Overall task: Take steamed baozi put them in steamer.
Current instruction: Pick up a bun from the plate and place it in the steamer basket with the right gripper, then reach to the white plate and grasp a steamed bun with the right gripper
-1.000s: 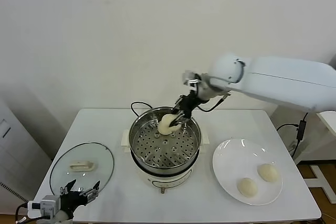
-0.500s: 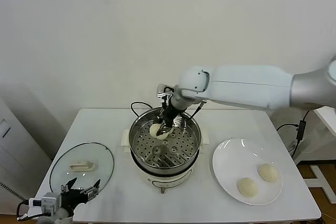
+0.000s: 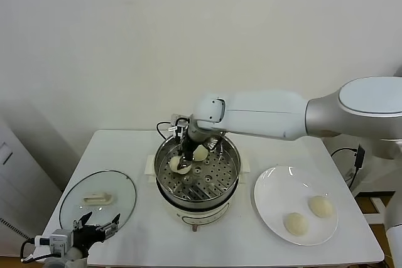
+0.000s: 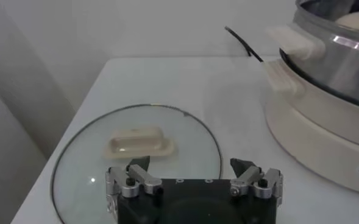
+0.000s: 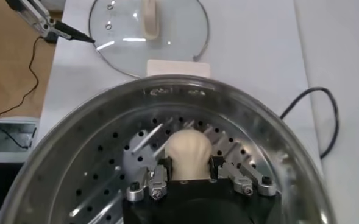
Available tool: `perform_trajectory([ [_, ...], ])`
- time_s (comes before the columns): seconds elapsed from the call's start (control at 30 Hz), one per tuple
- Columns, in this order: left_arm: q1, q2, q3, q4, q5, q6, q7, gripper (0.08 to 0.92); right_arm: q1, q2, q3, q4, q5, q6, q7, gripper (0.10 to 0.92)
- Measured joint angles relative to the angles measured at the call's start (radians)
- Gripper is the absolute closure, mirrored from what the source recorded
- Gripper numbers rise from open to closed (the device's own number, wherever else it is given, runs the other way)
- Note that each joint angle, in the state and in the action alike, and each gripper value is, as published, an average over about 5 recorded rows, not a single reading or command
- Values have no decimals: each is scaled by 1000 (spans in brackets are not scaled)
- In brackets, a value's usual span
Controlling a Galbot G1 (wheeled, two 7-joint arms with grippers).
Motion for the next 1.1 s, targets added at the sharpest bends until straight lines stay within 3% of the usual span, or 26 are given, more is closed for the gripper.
perform_trajectory([
  [0.17,0,-2,0,1,0,-1,0,177,-7,5,5,-10,1,-2,7,570],
  [0.6,12,-2,-9,-10,0,-1,0,177,85,-82,2,39,8,16,-67,228],
  [1.1,27,-1,-16,-23,-2,-5,1,177,285,-482,-139,147,-225,166,-337,203],
])
